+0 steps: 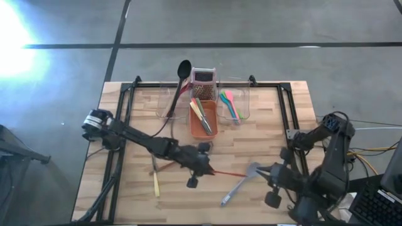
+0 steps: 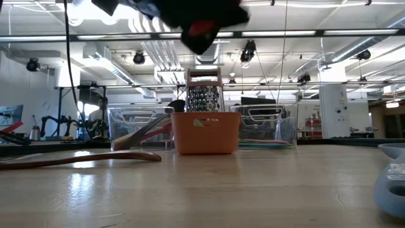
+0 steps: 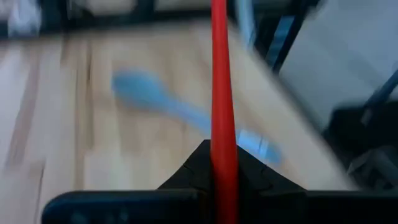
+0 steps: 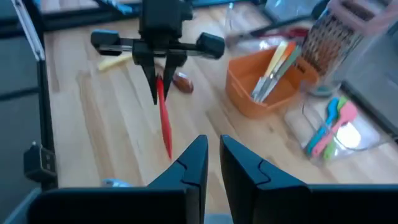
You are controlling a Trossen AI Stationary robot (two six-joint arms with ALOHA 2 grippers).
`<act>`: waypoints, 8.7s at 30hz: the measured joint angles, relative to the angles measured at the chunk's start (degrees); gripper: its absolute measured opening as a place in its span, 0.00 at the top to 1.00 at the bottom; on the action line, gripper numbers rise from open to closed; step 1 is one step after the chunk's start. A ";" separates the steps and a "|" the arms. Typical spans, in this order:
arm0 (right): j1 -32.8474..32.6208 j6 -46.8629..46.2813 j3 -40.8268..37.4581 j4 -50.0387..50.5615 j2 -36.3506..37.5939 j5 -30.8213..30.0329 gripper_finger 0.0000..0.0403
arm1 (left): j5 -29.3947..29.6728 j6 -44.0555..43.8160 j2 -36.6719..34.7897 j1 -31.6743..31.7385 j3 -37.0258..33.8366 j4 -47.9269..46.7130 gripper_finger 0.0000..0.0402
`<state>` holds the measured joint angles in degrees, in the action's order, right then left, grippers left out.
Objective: Pick & Place Kitchen Items
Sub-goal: Put the red spatula into the right transparent bin, then put the yellow table knife into the orange bin
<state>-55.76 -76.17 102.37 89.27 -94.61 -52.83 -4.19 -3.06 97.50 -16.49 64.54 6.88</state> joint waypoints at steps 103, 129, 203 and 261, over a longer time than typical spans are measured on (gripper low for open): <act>16.80 41.00 -14.36 -41.43 8.88 -22.33 0.97 | -12.18 -0.04 0.49 10.09 2.65 16.85 0.55; 79.49 55.73 -14.49 -34.33 10.62 37.65 0.97 | 7.45 -7.89 -32.71 2.79 -39.68 39.60 0.53; 93.10 57.19 -27.72 -45.79 -12.35 51.86 0.97 | 13.18 -8.66 -39.26 2.90 -44.95 38.53 0.53; 48.47 45.03 -28.40 -27.20 25.44 28.09 0.98 | 28.69 -43.30 -36.58 -6.75 -39.49 14.46 0.55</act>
<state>-7.29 -31.14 73.97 62.08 -69.17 -24.74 24.50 -46.36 60.93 -23.24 25.05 21.34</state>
